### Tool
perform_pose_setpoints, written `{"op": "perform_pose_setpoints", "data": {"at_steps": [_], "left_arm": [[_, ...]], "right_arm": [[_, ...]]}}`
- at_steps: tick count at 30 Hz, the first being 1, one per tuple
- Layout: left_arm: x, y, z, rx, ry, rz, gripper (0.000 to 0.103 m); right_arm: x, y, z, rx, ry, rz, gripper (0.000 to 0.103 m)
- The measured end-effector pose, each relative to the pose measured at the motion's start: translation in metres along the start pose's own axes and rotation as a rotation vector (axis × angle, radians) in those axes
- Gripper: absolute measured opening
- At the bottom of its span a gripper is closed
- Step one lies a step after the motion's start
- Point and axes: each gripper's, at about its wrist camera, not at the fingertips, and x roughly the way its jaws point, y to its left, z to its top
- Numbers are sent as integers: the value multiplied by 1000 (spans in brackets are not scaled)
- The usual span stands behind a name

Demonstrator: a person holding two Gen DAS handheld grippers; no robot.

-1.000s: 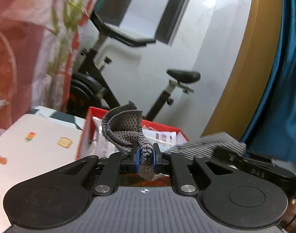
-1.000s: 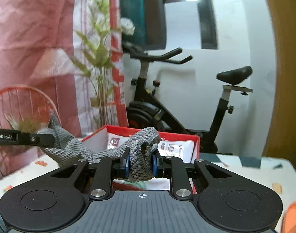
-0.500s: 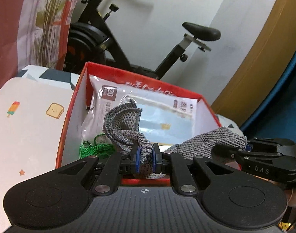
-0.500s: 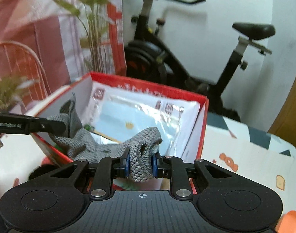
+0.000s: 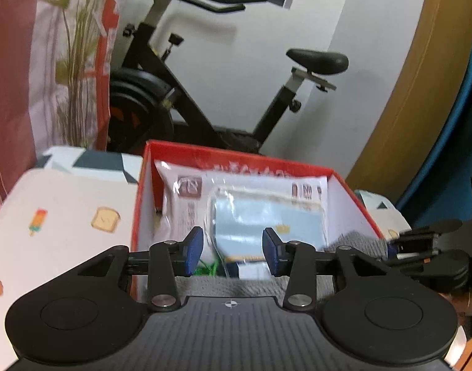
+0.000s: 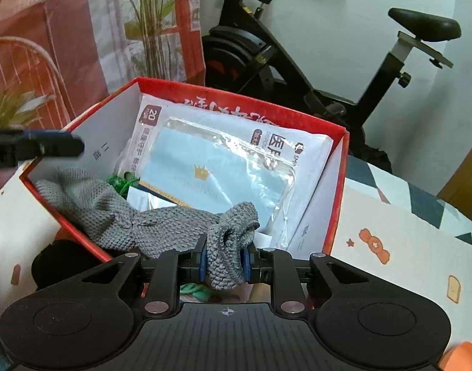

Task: Organize soft objects
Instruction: 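Lift the grey cloth into the red box and open both tools, then move both tools down to the black eye mask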

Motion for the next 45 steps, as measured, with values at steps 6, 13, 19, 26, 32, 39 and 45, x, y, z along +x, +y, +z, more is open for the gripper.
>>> {"op": "perform_pose_setpoints", "data": {"at_steps": [6,13,19,26,32,39,45], "left_arm": [[0,-1,1,-7,-8,18,49],[-1,-4,-6,-2,8,24,49],[-12,-8,-7,20,-1,61,54],[-31,-23,-13,65,-38,66,75],[-52,-31,-24,94,-69,59,87],[-77,-30,-53,99,-82,54,91],[-81,-25,-87,60,-55,56,91]], "right_arm": [[1,-3,-2,47,25,45,19],[9,-3,-4,123,51,54,20],[-8,-12,-8,184,7,10,33],[-43,-17,-13,181,-89,-45,70],[-73,-15,-27,178,-209,-36,97],[-90,6,-63,162,-327,-18,102],[-93,28,-103,149,-406,-14,102]]}}
